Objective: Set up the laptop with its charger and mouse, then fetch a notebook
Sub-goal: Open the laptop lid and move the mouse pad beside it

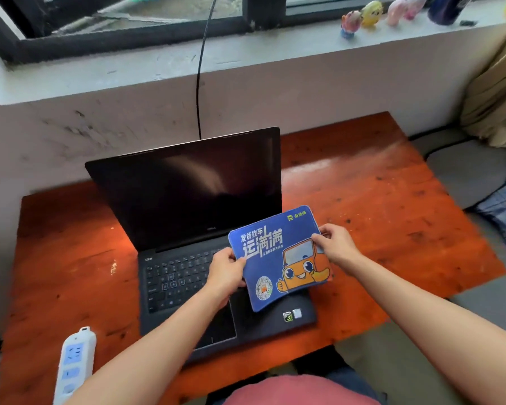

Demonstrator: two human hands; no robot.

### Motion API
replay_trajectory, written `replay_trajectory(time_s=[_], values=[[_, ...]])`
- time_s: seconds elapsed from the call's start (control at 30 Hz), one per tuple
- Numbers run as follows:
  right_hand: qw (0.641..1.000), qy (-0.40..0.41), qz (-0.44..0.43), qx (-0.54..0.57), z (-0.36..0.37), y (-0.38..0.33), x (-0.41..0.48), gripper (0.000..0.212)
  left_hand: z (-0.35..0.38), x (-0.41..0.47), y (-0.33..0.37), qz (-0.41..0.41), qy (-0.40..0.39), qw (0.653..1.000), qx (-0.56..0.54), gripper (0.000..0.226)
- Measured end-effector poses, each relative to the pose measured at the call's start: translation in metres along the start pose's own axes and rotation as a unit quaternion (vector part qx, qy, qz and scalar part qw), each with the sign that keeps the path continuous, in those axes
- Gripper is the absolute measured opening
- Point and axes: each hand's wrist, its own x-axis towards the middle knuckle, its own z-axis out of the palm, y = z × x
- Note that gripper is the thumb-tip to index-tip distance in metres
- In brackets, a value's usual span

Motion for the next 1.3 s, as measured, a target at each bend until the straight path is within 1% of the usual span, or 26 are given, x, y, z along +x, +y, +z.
replay_trajectory(time_s=[0.13,0.23,0.33,0.4,0.43,0.5,0.57,0.6,0.63,0.7,0.73,0.77,0.8,0.93,1.0,1.03,1.1,1.13,1.2,1.3], values=[[0.999,0.029,0.020,-0.015,-0.054,0.045,0.009,0.006,0.062,0.000,0.012,0.008,-0.025,1.000,0.008,0.012],[0.999,0.021,0.033,-0.036,-0.094,0.086,0.015,0.006,0.121,-0.006,0.012,-0.001,-0.027,0.999,0.027,0.013],[0.998,0.011,0.035,-0.054,-0.104,0.110,0.018,0.006,0.146,-0.003,0.006,-0.019,-0.032,0.998,0.054,0.010],[0.997,-0.002,0.036,-0.064,-0.118,0.130,0.024,0.005,0.168,-0.004,0.006,-0.032,-0.030,0.998,0.052,0.008],[0.997,-0.008,0.035,-0.071,-0.122,0.137,0.028,0.005,0.174,-0.004,0.005,-0.027,-0.018,0.997,0.066,0.012],[0.995,-0.017,0.032,-0.093,-0.130,0.146,0.033,0.007,0.178,-0.010,0.002,0.014,0.018,0.989,0.149,0.023],[0.993,-0.037,0.038,-0.108,-0.136,0.153,0.036,0.017,0.181,-0.024,-0.007,0.080,0.023,0.963,0.256,0.034],[0.992,-0.047,0.040,-0.108,-0.137,0.155,0.037,0.023,0.182,-0.031,-0.012,0.115,0.006,0.939,0.323,0.037],[0.992,-0.055,0.042,-0.106,-0.138,0.157,0.038,0.029,0.184,-0.038,-0.017,0.146,-0.020,0.904,0.400,0.036],[0.991,-0.057,0.030,-0.116,-0.137,0.159,0.040,0.036,0.188,-0.048,-0.026,0.190,-0.066,0.816,0.542,0.033],[0.990,-0.051,0.017,-0.128,-0.135,0.160,0.041,0.037,0.189,-0.050,-0.030,0.199,-0.077,0.785,0.581,0.033],[0.989,-0.047,0.005,-0.141,-0.135,0.160,0.042,0.038,0.190,-0.051,-0.033,0.202,-0.079,0.769,0.602,0.034],[0.987,-0.044,-0.004,-0.155,-0.134,0.160,0.042,0.037,0.190,-0.052,-0.035,0.203,-0.078,0.762,0.610,0.036],[0.967,-0.048,-0.024,-0.248,-0.132,0.157,0.042,0.032,0.188,-0.050,-0.035,0.211,-0.084,0.760,0.609,0.041],[0.949,-0.043,-0.030,-0.312,-0.136,0.153,0.042,0.037,0.185,-0.052,-0.035,0.221,-0.078,0.777,0.584,0.040],[0.938,-0.042,-0.035,-0.342,-0.138,0.150,0.042,0.042,0.183,-0.053,-0.035,0.227,-0.062,0.790,0.565,0.040],[0.925,-0.042,-0.054,-0.373,-0.138,0.138,0.043,0.052,0.172,-0.055,-0.037,0.230,0.003,0.823,0.520,0.039],[0.926,-0.042,-0.070,-0.369,-0.134,0.127,0.044,0.053,0.163,-0.055,-0.037,0.219,0.044,0.838,0.497,0.039],[0.933,-0.057,-0.106,-0.340,-0.120,0.098,0.043,0.051,0.138,-0.055,-0.039,0.178,0.112,0.858,0.469,0.037],[0.943,-0.119,-0.156,-0.268,-0.082,0.053,0.035,0.044,0.089,-0.054,-0.051,0.085,0.176,0.868,0.457,0.041]])
